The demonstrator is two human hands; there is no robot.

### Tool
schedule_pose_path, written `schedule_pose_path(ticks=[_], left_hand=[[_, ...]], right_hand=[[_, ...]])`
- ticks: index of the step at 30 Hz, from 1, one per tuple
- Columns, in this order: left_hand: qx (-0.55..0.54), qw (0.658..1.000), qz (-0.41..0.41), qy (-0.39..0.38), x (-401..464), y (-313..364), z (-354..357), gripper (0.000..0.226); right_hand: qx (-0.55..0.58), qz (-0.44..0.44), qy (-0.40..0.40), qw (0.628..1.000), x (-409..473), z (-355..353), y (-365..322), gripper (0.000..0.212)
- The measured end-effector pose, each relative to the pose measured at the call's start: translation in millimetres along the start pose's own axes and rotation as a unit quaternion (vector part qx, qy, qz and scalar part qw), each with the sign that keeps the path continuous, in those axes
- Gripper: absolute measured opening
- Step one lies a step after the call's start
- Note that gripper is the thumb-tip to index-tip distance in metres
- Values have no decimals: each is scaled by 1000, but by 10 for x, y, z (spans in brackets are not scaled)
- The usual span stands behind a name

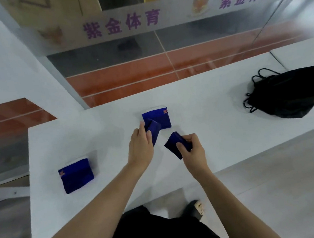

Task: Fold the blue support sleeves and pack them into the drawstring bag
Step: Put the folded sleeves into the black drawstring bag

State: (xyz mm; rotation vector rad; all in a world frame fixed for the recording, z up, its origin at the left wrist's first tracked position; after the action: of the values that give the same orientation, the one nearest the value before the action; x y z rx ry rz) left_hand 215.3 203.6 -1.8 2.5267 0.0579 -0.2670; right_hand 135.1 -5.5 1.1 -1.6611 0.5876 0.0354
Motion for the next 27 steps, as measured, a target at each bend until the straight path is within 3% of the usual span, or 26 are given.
schedule_pose_path(ticks=[6, 13, 22, 27], left_hand=[[-35, 999, 25, -17, -360, 1417, 777, 51], [-44, 990, 121, -49, -683, 3008, 1641, 52], [-15, 967, 244, -76, -593, 4471, 2372, 47], [-28, 967, 243, -74, -159, 5044, 2706, 50]], right_hand=[[28, -17, 60, 998, 60, -1651, -31, 16], [89, -35, 149, 984, 91, -3302, 20, 10], [122, -20, 222, 967, 520, -4555, 118, 9], [90, -12, 204, 975, 1164, -5021, 1, 10]])
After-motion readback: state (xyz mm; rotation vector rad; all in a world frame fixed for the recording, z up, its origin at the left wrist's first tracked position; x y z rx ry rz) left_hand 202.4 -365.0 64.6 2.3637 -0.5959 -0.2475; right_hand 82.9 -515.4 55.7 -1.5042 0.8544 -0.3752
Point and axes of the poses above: each hand's wrist, its own x-axis towards the middle knuckle, its own z-axis out of the palm, y = z × x, the point moved 10 cm from there along x, towards the middle knuckle, and after that the axes turned 8 degrees about x, right-handed, at the moved point
